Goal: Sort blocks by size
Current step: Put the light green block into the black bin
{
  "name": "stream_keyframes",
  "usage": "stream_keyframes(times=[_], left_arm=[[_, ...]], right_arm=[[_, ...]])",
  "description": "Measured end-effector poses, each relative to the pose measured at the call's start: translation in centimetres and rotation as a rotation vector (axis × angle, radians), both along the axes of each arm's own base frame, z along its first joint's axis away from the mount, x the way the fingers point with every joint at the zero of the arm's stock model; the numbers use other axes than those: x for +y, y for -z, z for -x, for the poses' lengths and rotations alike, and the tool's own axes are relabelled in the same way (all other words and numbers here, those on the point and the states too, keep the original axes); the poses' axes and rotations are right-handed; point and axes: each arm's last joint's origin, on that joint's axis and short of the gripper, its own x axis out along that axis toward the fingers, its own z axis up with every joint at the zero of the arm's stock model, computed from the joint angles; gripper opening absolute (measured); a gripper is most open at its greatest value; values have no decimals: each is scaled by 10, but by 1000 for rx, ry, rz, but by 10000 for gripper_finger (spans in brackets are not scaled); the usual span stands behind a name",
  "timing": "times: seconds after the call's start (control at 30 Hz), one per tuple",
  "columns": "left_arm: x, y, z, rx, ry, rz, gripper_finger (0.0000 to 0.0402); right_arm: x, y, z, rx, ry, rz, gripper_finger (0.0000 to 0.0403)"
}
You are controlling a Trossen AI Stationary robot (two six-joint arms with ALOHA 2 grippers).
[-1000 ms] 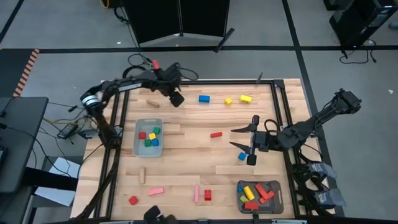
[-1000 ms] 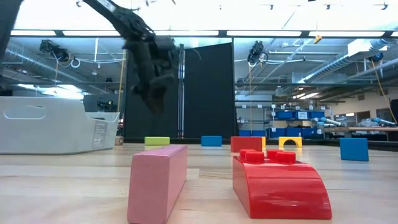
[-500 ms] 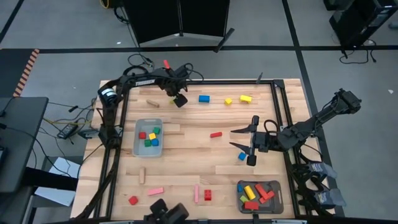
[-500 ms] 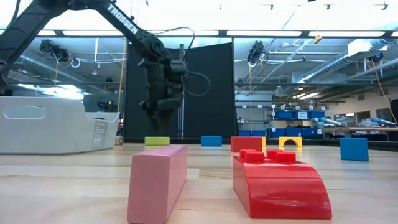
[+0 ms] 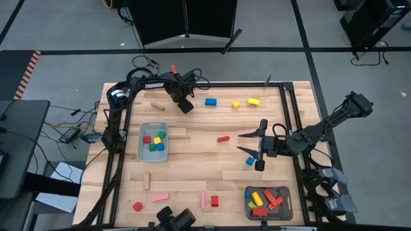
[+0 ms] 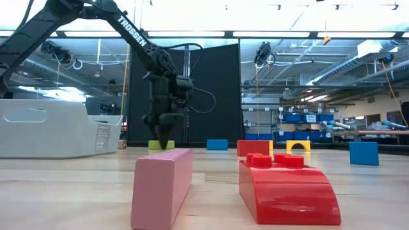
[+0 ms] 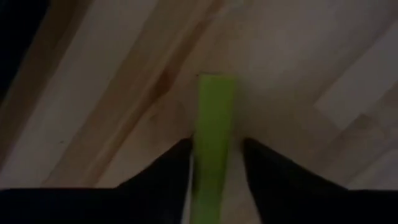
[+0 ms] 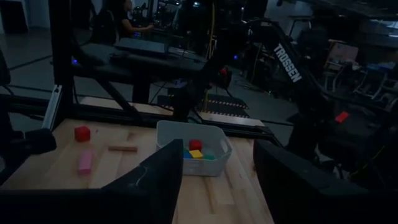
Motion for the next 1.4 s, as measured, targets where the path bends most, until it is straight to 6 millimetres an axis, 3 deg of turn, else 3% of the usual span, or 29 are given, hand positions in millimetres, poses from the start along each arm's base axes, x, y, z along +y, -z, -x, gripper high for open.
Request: stream_keyframes(times=[0.13, 0.3, 0.43, 0.57, 0.8, 0.97, 1.03, 1.17, 1.4], left_arm=[[-2, 1, -1, -11, 27, 9, 59], [-13, -5, -12, -66, 90, -5, 65], [-41, -33, -35, -223, 198, -61, 65], [-84, -60, -63, -399, 306, -112, 65], [-206, -85, -115, -729, 570, -123, 65], [-285, -100, -132, -1007, 698, -104, 65], [-310, -98, -137, -1088, 729, -85, 65], [-345, -76, -150, -1170, 757, -32, 65], [-380, -55, -185, -1226, 802, 34, 65]], right_arm=[[0, 0, 0, 0, 0, 0, 203], [0, -1, 0, -7, -1, 3, 199], [1, -8, 3, -61, -13, -8, 197], [5, -20, 10, -146, -42, -12, 197], [5, -51, 31, -366, -72, -19, 194], [-1, -64, 45, -452, -73, -53, 190], [-3, -67, 48, -468, -72, -64, 190], [-6, -71, 53, -506, -67, -89, 190], [-7, -72, 53, -514, -67, -95, 186]])
